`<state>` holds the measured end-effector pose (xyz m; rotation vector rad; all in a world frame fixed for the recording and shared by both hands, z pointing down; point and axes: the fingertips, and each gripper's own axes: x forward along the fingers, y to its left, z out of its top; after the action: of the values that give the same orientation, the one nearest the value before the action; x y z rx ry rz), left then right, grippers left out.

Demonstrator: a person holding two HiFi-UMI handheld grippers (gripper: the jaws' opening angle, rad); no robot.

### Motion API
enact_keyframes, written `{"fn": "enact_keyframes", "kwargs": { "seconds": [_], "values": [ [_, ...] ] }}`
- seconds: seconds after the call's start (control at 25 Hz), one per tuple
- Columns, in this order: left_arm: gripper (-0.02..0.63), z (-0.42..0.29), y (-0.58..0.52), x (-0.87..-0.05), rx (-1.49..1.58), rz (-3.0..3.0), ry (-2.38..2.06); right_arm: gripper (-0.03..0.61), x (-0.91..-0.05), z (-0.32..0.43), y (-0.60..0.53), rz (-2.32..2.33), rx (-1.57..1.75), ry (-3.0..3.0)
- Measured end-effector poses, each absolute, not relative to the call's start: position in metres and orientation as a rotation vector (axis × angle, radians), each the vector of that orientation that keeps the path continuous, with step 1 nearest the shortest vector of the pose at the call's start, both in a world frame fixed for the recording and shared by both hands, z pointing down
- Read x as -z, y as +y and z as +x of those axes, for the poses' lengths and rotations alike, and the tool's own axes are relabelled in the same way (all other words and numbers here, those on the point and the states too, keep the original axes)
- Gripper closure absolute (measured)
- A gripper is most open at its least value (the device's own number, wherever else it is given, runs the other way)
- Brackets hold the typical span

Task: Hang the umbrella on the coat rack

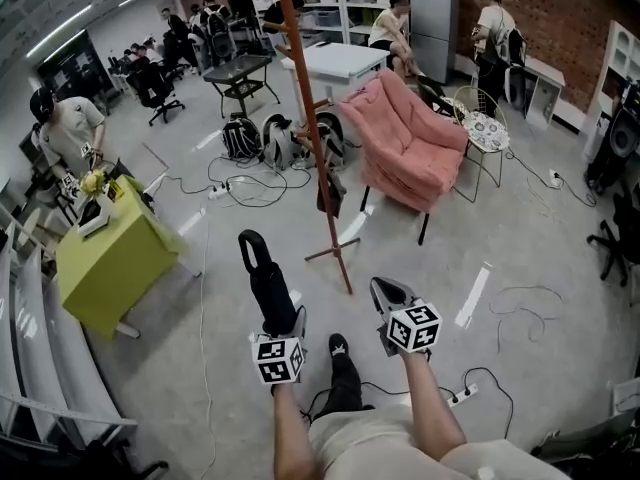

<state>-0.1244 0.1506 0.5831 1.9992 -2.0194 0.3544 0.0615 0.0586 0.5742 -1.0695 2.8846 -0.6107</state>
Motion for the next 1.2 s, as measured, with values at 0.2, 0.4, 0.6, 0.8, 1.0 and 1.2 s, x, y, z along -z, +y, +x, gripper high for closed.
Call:
{"fn": "enact_keyframes", "kwargs": {
  "seconds": [0.2, 0.4, 0.6, 0.8, 1.0, 1.2],
  "values": [
    [0.354, -0.139, 0.104, -0.589, -0.349, 1.986, -2.007, 0.575, -0.58, 0.05, 0.019, -1.104, 0.606, 2.902],
    [0.354, -0.154, 0.054, -0.587, -0.354, 1.985, -1.986, 0.575, -0.574, 0.045, -0.031, -1.145, 0.603, 2.902],
    [0.354, -0.172, 0.002, -0.58, -0.359, 2.015, -1.973, 0.575, -0.569, 0.029, -0.078, -1.176, 0.59, 2.889],
    [0.354, -0.194, -0.056, -0.575, -0.38, 2.049, -1.946, 0.575, -0.566, 0.003, -0.128, -1.198, 0.578, 2.888],
    [0.354, -0.212, -0.101, -0.575, -0.381, 2.087, -1.908, 0.575, -0.569, -0.023, -0.171, -1.202, 0.595, 2.878],
    [0.354, -0.229, -0.127, -0.578, -0.387, 2.085, -1.902, 0.575, -0.577, -0.041, -0.192, -1.201, 0.63, 2.88]
  ]
}}
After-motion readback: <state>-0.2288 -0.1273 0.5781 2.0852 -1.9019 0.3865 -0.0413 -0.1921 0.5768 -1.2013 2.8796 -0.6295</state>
